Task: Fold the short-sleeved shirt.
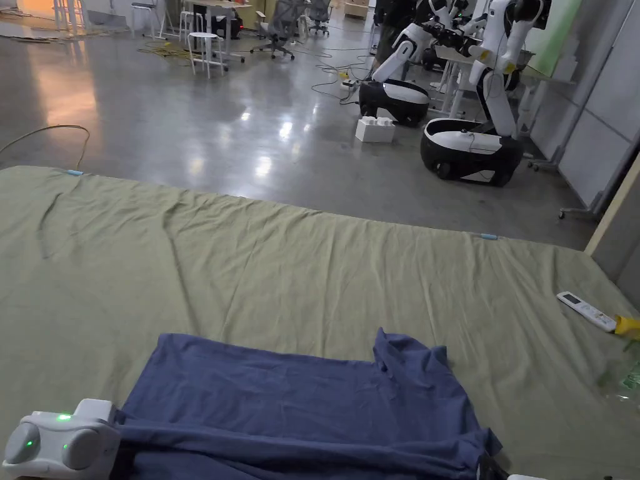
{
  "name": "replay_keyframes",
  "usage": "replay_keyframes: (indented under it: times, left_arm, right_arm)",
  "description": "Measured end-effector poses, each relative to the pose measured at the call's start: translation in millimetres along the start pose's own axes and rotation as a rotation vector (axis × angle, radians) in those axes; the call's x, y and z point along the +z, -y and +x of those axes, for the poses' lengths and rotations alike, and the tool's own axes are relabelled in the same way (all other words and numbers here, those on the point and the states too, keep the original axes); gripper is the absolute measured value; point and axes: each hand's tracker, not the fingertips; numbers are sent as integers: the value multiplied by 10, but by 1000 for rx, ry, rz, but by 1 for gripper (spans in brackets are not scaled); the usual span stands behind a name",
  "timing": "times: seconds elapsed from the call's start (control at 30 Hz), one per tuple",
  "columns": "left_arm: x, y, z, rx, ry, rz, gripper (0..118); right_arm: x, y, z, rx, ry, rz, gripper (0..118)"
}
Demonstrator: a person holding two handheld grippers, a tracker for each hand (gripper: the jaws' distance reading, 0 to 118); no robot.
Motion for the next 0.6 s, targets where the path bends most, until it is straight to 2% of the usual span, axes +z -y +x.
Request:
replay_keyframes:
  times: [0.13,0.17,0.2,0.23,0.27,0.37,0.4,0.5,0.6]
  left_arm:
    - [34,18,75,-80,25,-2,8]
    - [53,22,56,-83,30,-1,7]
    - [87,18,4,-77,44,3,7]
    - [120,21,-30,-61,51,14,6]
    - [169,32,-61,-47,63,22,6]
    - [303,52,-124,-43,82,51,5]
    - [345,73,-146,-35,88,62,5]
    - [456,96,-197,12,121,84,5]
    - [488,98,-232,26,129,107,5]
  right_arm:
    - [-159,36,171,-7,68,-97,3]
    - [-224,62,249,-26,75,-136,10]
    - [-304,84,349,-34,76,-178,21]
    - [-366,111,428,-53,55,-219,37]
    - [-447,183,537,-124,21,-295,43]
    - [-682,298,736,-113,8,-401,59]
    - [-774,339,767,-74,-4,-457,63]
    - [-1002,452,789,-18,-61,-501,65]
    - [-1203,509,733,-23,-90,-543,65]
